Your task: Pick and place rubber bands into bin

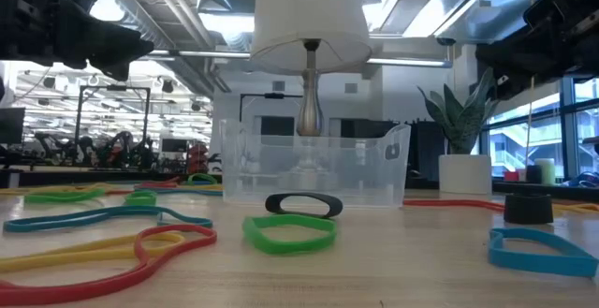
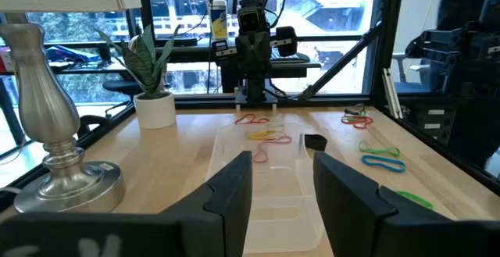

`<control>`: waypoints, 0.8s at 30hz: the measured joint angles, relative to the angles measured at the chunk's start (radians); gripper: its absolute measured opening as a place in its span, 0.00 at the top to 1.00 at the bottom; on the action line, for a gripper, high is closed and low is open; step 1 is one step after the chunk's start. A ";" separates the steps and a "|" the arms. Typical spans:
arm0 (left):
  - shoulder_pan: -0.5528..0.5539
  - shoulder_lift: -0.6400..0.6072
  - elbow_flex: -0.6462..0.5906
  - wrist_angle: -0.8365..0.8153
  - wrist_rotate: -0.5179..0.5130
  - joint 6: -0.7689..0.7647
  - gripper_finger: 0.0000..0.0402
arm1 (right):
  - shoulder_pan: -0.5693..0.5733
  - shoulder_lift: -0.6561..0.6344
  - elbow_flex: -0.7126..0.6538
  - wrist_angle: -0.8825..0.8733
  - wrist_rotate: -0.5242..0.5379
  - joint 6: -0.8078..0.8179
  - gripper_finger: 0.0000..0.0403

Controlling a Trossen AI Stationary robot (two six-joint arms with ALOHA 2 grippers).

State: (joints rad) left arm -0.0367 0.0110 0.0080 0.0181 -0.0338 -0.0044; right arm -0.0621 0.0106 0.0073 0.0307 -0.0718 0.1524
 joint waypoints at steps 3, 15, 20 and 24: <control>0.000 0.000 0.000 0.000 0.000 0.000 0.67 | 0.000 0.000 0.000 0.000 0.000 0.000 0.96; 0.000 0.000 0.000 0.000 0.000 0.000 0.67 | 0.000 0.000 0.000 0.001 0.000 0.004 0.96; 0.000 0.000 0.000 0.000 0.000 0.000 0.67 | 0.000 0.000 0.000 0.016 0.000 0.004 0.96; 0.000 0.000 0.000 0.000 0.000 0.000 0.67 | 0.000 0.000 0.000 0.055 0.001 0.004 0.96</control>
State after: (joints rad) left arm -0.0364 0.0109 0.0078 0.0181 -0.0338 -0.0044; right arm -0.0620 0.0109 0.0071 0.0857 -0.0711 0.1562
